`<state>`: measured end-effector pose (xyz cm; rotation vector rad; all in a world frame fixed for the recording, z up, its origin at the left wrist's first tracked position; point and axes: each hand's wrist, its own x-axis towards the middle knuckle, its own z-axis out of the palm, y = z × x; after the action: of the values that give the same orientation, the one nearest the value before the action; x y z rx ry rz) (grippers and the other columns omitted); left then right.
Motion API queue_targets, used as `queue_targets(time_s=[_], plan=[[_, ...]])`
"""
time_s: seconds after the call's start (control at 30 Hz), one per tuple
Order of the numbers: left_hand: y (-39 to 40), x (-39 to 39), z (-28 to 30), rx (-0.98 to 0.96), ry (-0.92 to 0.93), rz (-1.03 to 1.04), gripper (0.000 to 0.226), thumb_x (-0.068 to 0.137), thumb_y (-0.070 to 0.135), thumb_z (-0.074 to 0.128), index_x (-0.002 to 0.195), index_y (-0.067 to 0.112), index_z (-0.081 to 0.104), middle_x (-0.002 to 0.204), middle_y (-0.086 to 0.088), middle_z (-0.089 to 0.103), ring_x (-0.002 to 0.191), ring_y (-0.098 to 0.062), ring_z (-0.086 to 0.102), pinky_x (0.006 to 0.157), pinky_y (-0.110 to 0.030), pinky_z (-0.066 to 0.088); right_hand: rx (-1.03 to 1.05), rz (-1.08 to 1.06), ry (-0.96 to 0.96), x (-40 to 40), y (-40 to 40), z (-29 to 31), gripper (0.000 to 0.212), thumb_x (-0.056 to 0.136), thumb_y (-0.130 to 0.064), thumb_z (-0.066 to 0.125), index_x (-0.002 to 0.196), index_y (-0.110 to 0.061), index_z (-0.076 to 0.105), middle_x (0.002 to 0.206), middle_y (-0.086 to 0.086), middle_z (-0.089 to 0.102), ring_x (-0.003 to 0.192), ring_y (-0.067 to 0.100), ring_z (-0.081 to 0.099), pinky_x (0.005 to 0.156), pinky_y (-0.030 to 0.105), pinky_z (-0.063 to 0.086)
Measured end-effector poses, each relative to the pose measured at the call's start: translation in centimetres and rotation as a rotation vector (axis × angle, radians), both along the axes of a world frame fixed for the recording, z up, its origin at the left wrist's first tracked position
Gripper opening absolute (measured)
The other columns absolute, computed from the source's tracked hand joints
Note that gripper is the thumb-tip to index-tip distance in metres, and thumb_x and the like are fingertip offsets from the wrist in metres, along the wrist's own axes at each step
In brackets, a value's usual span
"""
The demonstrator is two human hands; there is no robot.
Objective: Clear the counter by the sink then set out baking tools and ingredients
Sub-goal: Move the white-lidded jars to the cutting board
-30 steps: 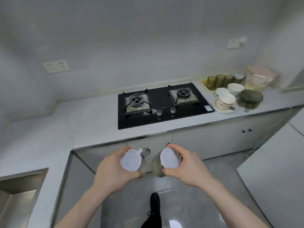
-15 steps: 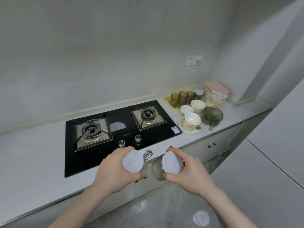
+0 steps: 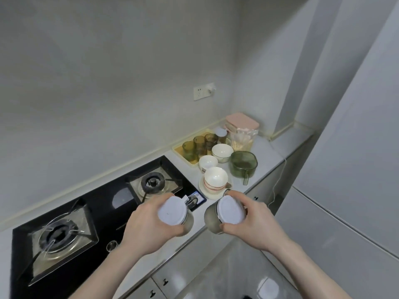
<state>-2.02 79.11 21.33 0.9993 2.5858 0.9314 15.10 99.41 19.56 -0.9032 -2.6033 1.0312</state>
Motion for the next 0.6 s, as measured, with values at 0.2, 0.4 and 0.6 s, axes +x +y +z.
queue_targets(time_s=[0.2,0.4,0.6], plan=[[10.3,-1.4,-0.3,0.015,0.067,0.051,0.057,0.053,0.072,0.075,0.100,0.046,0.056,0.099,0.023,0.062,0.092,-0.005,0.059,0.076,-0.033,0.055,-0.002,0.047,0.030,-1.9,10.4,1.4,0.067,0.061,-0.053,0.080,0.121,-0.055,0.051,0.097,-0.029,0.062,0.093,0.006,0.059,0.072,0.019,0.049],[18.5,-2.5,0.3,0.053,0.058,0.116,0.057,0.054,0.069,0.079,0.096,0.036,0.060,0.088,0.013,0.063,0.082,-0.007,0.060,0.071,-0.033,0.054,-0.033,0.109,0.025,-4.9,19.5,2.9,0.071,0.051,-0.067,0.072,0.116,-0.046,0.055,0.099,-0.025,0.062,0.095,0.009,0.060,0.079,0.029,0.054],[22.1,-5.0,1.1,0.027,0.035,0.153,0.053,0.049,0.064,0.078,0.096,0.056,0.053,0.098,0.020,0.061,0.092,-0.005,0.058,0.079,-0.032,0.052,-0.029,0.158,0.027,-8.7,24.3,3.9,0.068,0.051,-0.062,0.073,0.113,-0.043,0.054,0.106,-0.013,0.067,0.097,0.013,0.062,0.081,0.034,0.056]])
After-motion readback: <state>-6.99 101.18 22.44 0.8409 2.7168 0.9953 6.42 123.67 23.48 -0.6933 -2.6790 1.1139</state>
